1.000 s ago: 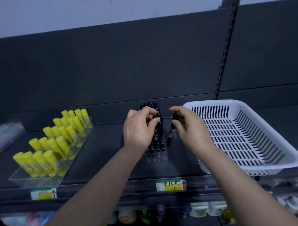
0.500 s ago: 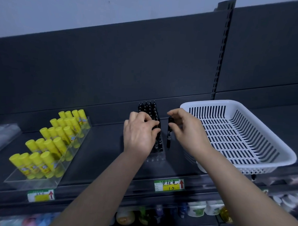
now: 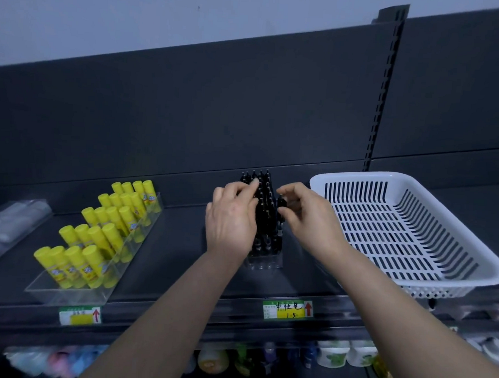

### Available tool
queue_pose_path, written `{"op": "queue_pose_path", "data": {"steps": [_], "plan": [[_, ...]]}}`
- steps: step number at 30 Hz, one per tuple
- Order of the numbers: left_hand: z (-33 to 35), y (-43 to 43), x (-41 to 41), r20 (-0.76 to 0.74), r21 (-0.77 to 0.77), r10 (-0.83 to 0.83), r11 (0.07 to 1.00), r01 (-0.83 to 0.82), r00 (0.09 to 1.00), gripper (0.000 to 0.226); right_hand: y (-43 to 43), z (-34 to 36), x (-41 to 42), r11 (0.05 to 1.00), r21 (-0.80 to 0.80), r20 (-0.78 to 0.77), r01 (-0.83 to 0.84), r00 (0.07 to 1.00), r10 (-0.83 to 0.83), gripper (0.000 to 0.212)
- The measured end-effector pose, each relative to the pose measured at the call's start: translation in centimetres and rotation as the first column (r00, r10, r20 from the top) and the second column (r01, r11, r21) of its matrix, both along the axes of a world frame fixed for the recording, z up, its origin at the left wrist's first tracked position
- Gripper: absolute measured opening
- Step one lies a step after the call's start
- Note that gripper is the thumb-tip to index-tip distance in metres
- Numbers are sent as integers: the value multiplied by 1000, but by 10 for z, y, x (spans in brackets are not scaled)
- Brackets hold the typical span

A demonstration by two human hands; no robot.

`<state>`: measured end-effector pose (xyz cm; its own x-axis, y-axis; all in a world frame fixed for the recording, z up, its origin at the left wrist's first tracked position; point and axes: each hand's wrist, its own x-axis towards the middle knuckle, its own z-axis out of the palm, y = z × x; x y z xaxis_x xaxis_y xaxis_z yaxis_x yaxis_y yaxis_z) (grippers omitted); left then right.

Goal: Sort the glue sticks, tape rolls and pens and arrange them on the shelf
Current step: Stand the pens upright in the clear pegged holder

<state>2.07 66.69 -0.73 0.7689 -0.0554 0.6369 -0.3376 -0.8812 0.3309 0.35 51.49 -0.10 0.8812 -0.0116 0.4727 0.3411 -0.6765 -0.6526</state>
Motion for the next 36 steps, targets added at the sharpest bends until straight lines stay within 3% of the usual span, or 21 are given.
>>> {"op": "queue_pose_path", "data": {"steps": [7, 12, 23, 29, 33, 36], "plan": [[11, 10, 4, -120, -57, 17, 998, -24, 993, 29, 4, -3, 11, 999, -20, -1, -30, 1000, 30, 28], [6, 12, 1, -192, -50, 8, 999, -18, 981, 32, 4, -24, 10, 993, -119, -95, -26, 995, 15, 32], [12, 15, -4, -133, -102, -58, 994, 45, 989, 34, 3, -31, 3, 988, -150, -141, 30, 989, -51, 46], [16, 8, -6, -151, -96, -128, 989, 114, 980, 32, -20, -28, -12, 914, -349, -40, 209, 971, -238, 19], [26, -25, -10, -136, -132, -270, 959, 253, 953, 33, -41, -25, -29, 877, -371, -13, 305, 943, -333, 14], [28, -66, -13, -225, -92, -393, 919, 382, 892, 39, -70, -20, -42, 813, -437, 40, 385, 911, -410, 15]]}}
